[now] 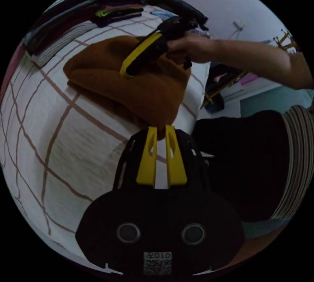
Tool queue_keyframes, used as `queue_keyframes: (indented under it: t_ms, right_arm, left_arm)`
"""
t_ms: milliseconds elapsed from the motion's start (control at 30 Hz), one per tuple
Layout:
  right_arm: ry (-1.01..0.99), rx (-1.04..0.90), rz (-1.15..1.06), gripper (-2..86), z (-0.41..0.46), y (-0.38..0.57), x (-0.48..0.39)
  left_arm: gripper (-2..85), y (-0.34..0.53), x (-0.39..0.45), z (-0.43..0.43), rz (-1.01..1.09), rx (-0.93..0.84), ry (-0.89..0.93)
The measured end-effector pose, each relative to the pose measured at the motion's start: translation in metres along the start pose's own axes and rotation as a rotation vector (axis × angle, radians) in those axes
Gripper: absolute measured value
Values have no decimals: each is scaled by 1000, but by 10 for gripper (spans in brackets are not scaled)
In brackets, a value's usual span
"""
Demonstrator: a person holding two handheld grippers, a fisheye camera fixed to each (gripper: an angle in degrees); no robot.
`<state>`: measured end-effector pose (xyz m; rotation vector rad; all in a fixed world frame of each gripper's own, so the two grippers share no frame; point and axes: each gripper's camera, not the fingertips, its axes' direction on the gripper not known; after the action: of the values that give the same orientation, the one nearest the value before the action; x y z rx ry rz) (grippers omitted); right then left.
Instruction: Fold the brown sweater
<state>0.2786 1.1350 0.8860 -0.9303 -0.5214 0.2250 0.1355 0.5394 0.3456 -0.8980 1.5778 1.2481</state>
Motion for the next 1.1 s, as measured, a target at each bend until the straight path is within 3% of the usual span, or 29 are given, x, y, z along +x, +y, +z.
queue_keyframes:
  t_ms: [167,367,467,633,933,1100]
  right_arm:
    - [-58,15,19,74,17,55,24]
    - [4,364,66,111,-29,192,45]
    - [-51,443,250,127,-28,287,80]
    - [-326,459,623,155,32,434,136]
    - [-575,530,780,159,113,520,162]
    - [-616,551,887,152,140,558,179]
  left_arm:
    - [82,4,-10,18,-105,-22,27]
    - [129,47,-20,-8,-334,177,42]
    - [158,65,-38,-7,-506,255,140]
    - [194,65,-62,16,-695,359,242]
    - [229,54,-80,76,-759,202,355]
    - [236,50,-97,90,-738,149,377]
